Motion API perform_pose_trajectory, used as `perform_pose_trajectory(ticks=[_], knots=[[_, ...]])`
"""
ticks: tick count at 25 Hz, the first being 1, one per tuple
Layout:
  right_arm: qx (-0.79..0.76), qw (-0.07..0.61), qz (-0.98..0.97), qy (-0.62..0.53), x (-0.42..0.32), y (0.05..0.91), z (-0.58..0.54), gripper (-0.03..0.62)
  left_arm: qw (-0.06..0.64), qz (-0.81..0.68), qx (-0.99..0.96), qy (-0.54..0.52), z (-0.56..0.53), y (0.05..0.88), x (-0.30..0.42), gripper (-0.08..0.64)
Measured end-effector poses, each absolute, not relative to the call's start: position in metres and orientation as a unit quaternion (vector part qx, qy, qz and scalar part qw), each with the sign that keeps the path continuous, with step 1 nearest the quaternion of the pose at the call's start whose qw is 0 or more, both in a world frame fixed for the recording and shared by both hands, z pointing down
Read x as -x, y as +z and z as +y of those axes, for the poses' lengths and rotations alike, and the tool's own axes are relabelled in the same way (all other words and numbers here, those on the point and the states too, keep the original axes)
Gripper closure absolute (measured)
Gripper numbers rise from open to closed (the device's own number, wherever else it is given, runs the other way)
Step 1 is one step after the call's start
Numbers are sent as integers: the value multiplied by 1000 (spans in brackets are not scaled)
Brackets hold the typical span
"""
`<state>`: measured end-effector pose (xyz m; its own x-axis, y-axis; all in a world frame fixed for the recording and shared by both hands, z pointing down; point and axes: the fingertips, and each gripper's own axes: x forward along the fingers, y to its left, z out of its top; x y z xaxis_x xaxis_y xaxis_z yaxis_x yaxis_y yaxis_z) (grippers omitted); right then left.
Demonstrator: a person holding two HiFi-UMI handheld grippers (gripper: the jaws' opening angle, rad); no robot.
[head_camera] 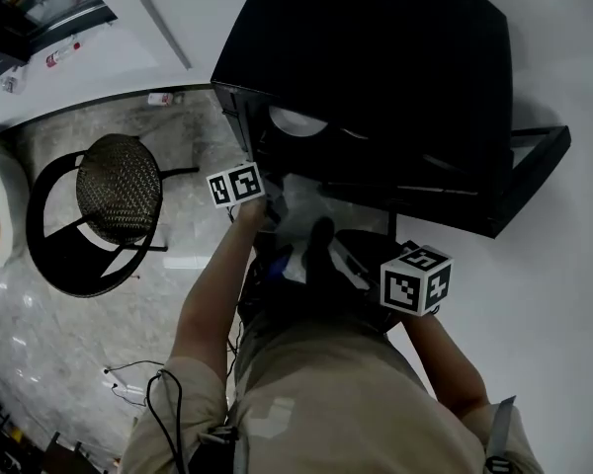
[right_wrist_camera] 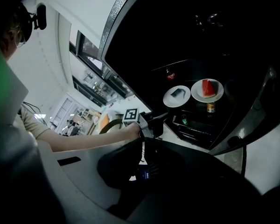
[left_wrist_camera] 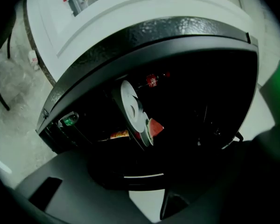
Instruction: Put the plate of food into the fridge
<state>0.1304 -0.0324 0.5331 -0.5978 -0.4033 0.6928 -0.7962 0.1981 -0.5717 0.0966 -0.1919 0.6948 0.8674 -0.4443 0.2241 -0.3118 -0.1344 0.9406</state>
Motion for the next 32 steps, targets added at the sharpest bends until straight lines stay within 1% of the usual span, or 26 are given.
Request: perform_pose_trajectory(ticks=[5,10,11,13,15,18,29,32], knots=[[-396,195,-755,485,-114,530,-33,563,585,-236,-776,-25,-183,683,-87,417],[-401,195,-761,471,-108,529,-31,563,542,-203,-815,25,-172,673,-92,419],[-404,194,-761,470,-108,529,-31,563,530,-198,-824,34,-169,670,-93,427],[-408,191,-760,469,-108,528,-32,563,505,-188,-841,51,-165,663,-93,497],[-411,186,-760,468,-106,527,-35,563,485,-182,-853,64,-162,657,-92,524],[-414,176,-760,469,-100,523,-38,565,472,-167,-863,70,-157,646,-87,547],[-405,173,-775,454,-75,519,-42,565,421,-143,-893,71,-151,615,-65,549],[-403,173,-779,448,-71,517,-43,565,387,-133,-908,90,-142,603,-61,549]])
